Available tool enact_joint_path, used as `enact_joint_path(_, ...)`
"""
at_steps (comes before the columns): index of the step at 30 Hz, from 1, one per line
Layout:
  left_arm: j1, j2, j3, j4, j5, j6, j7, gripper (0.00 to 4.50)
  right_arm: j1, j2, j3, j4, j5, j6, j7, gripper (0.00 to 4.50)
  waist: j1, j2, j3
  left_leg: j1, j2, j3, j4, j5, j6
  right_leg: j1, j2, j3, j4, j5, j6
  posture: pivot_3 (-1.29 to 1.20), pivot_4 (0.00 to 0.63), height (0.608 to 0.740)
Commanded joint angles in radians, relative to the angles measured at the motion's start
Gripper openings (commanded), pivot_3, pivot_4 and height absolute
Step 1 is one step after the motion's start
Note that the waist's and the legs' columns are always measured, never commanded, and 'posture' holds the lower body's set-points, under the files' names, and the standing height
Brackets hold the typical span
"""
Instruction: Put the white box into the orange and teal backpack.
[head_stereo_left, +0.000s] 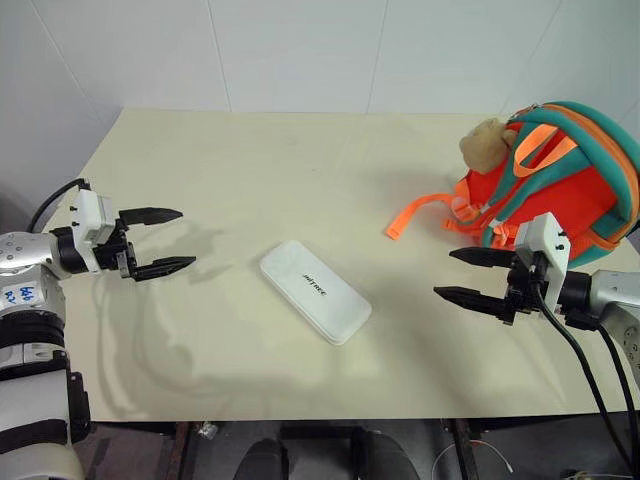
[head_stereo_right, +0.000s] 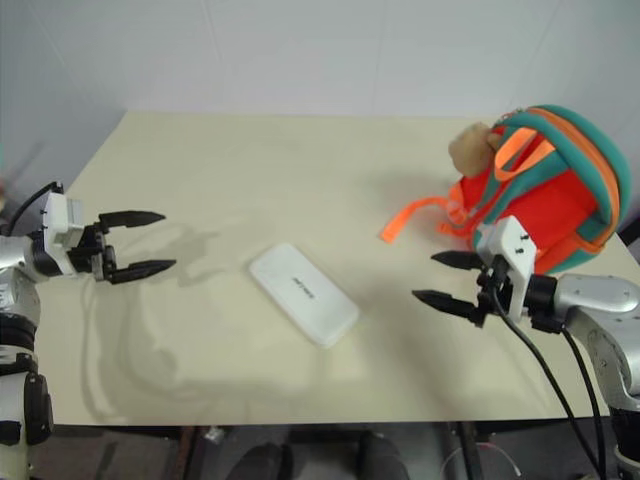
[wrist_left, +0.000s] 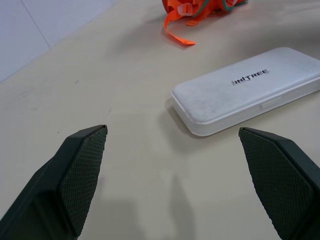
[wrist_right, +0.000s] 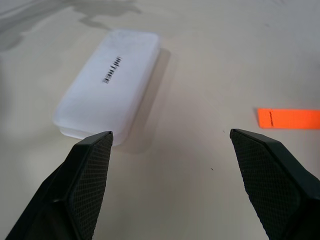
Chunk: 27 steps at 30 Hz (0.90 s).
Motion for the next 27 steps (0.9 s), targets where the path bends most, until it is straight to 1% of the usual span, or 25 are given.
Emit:
enact_joint_path(1,-0.007,0.020,0.015,-0.050,-0.016,0.010,-0.011,4.50,-0.024,-0.006,-0.029,-0.035,0.036,0.009,-0.005,4.47,0.000,0.000,0.000,0.000,0.000,0.000,0.000,0.000,0.000,0.000,0.000,0.000,0.000,0.000,0.000,0.00,0.150,0.740)
enact_joint_path(6,0.018,0.005,0.017,-0.059,-0.013,0.000,0.008,4.50,-0.103,0.059,0.067,0.023,-0.003,-0.022,-0.022,4.47,-0.002,0.000,0.000,0.000,0.000,0.000,0.001,0.000,0.000,0.000,0.000,0.000,0.000,0.000,0.000,0.00,0.150,0.740)
enact_joint_path(9,0.013,0.007,0.011,-0.069,-0.010,0.022,0.012,4.50,-0.155,0.072,0.094,0.014,0.007,0.024,-0.046,4.47,0.000,0.000,0.000,0.000,0.000,0.000,0.000,0.000,0.000,0.000,0.000,0.000,0.001,0.000,0.000,0.00,0.150,0.740)
enact_joint_path(11,0.002,0.010,0.010,-0.054,-0.003,0.016,0.016,4.50,-0.170,0.062,0.116,0.006,0.009,0.074,-0.064,4.47,0.000,0.000,0.000,0.000,0.000,0.000,0.000,0.000,0.000,0.000,0.000,0.000,0.000,0.000,0.000,0.00,0.150,0.740)
enact_joint_path(16,-0.003,0.018,0.014,-0.041,-0.004,0.012,0.011,4.50,-0.140,0.075,0.097,-0.083,0.032,0.092,-0.097,4.47,0.005,0.000,0.000,-0.001,0.000,0.000,0.000,0.000,0.000,0.000,0.000,-0.001,-0.001,0.000,0.000,0.00,0.150,0.740)
enact_joint_path(20,-0.021,0.015,0.011,-0.026,-0.001,0.018,0.013,4.50,-0.064,0.060,0.076,-0.172,0.051,0.116,-0.117,4.47,0.004,0.000,0.000,-0.001,0.000,0.000,0.000,0.000,0.000,0.000,0.000,-0.001,-0.002,0.000,0.000,0.00,0.150,0.740)
enact_joint_path(24,-0.092,0.003,-0.010,0.059,0.023,0.011,0.003,4.50,-0.023,0.050,0.084,-0.209,0.028,0.134,-0.164,4.47,0.004,0.000,0.000,-0.001,0.000,0.000,0.001,0.000,0.000,0.000,0.000,-0.001,-0.001,0.000,0.000,0.00,0.150,0.740)
enact_joint_path(27,-0.141,-0.030,-0.024,0.099,0.028,0.037,-0.003,3.91,-0.021,0.068,0.086,-0.216,0.035,0.146,-0.200,3.88,0.004,0.000,0.000,-0.001,0.000,0.000,0.003,0.000,0.000,0.001,0.000,0.000,0.000,0.001,0.000,0.00,0.150,0.740)
